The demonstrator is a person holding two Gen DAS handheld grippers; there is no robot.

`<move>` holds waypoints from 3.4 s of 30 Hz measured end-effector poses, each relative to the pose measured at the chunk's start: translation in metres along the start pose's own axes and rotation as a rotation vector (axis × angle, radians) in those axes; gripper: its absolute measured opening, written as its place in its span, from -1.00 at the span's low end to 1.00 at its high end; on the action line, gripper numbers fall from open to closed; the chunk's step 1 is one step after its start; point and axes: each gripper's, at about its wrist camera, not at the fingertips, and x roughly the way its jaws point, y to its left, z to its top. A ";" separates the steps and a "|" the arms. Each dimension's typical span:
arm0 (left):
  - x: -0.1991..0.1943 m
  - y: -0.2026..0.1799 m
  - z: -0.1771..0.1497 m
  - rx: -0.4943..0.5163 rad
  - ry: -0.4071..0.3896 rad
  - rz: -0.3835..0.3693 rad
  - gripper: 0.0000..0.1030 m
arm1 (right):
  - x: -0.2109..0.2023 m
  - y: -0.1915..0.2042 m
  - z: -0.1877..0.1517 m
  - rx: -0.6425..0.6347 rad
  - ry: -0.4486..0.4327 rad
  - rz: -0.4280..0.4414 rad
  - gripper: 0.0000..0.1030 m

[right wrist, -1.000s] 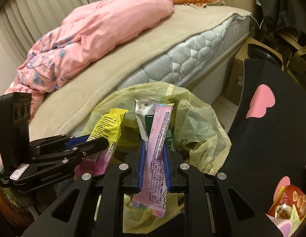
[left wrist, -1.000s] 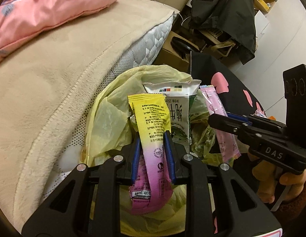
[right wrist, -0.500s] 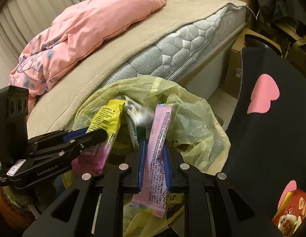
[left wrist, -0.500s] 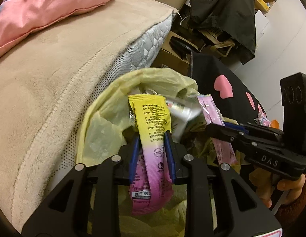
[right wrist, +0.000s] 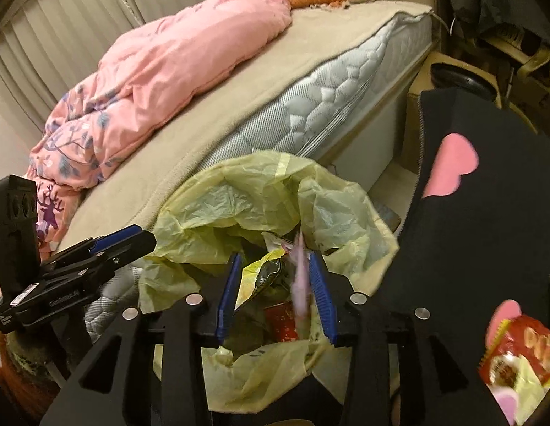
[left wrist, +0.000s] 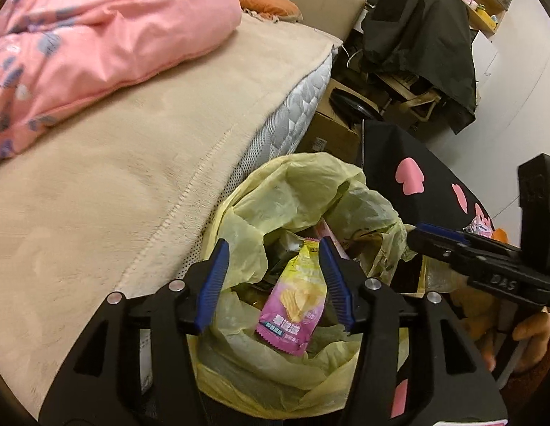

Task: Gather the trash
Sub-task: 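Return both grippers to the table and grasp the red-yellow snack bag with the right gripper, then grasp the red snack packet with the left gripper while the right holds the long snack bag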

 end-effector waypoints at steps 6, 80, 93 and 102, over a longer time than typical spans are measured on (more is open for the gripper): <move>-0.019 -0.027 -0.003 0.052 -0.047 0.003 0.09 | -0.054 -0.015 -0.011 0.000 -0.089 -0.055 -0.27; 0.023 -0.278 -0.126 0.564 0.228 -0.393 0.12 | -0.234 -0.176 -0.262 0.358 -0.244 -0.258 -0.37; 0.028 -0.278 -0.102 0.523 0.158 -0.297 0.12 | -0.230 -0.163 -0.267 0.303 -0.242 -0.281 -0.33; 0.057 -0.296 -0.112 0.522 0.205 -0.295 -0.28 | -0.232 -0.155 -0.277 0.258 -0.217 -0.285 -0.06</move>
